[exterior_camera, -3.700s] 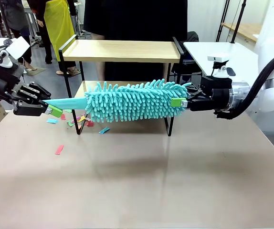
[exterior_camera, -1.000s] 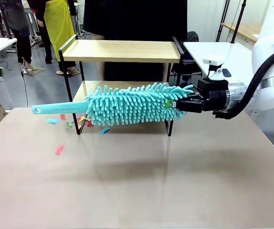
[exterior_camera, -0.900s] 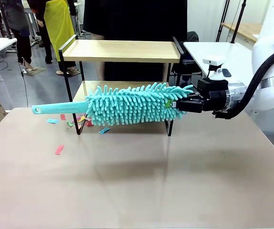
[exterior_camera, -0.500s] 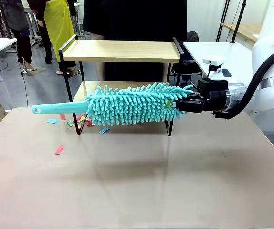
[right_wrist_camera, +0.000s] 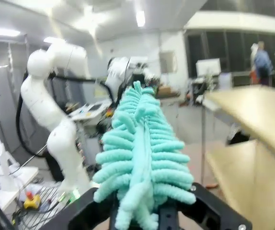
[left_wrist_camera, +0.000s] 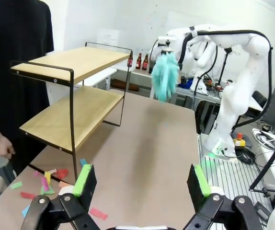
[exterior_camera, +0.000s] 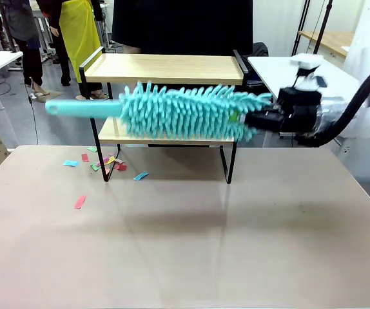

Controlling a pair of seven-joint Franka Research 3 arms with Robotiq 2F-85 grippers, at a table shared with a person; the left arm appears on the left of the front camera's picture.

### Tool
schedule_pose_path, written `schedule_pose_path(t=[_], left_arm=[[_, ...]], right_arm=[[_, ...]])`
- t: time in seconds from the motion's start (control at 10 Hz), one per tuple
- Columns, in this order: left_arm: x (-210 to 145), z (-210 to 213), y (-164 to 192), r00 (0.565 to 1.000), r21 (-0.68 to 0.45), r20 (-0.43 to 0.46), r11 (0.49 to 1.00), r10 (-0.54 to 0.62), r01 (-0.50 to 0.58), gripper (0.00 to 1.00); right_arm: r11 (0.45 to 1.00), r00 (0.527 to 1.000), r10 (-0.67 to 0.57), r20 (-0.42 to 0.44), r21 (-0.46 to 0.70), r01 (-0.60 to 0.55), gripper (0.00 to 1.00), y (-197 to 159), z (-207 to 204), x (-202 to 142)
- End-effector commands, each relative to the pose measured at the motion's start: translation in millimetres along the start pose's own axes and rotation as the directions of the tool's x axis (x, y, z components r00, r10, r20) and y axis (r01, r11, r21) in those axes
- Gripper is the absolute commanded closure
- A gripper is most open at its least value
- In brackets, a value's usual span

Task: Clean the shelf.
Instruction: Hand the Duster back to the human.

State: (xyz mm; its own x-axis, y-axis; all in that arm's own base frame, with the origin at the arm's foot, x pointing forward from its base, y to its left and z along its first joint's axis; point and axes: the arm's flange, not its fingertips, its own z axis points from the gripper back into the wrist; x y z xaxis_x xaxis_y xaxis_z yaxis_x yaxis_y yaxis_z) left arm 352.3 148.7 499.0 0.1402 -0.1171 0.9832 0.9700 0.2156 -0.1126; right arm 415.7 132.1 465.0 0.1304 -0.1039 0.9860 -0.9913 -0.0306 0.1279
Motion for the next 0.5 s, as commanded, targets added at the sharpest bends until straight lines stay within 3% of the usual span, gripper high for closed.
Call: schedule_pose_path(t=[0.0,0.2,0.4], left_arm=[[1,0,-5,1.000,-0.006,0.008,1.000,-0.007,0.007,0.00],[1,0,-5,1.000,-0.006,0.008,1.000,-0.007,0.007,0.00],[1,0,-5,1.000,-0.006,0.008,1.000,-0.007,0.007,0.00]], right_arm=[[0.987,0.980,0.090,0.175,-0.145,-0.065,0.83,18,21,40],[0.935,0.939,0.205,0.277,-0.339,-0.104,0.83,25,48,73],[0.856,0.908,0.254,0.333,-0.515,-0.051,0.83,33,77,90]])
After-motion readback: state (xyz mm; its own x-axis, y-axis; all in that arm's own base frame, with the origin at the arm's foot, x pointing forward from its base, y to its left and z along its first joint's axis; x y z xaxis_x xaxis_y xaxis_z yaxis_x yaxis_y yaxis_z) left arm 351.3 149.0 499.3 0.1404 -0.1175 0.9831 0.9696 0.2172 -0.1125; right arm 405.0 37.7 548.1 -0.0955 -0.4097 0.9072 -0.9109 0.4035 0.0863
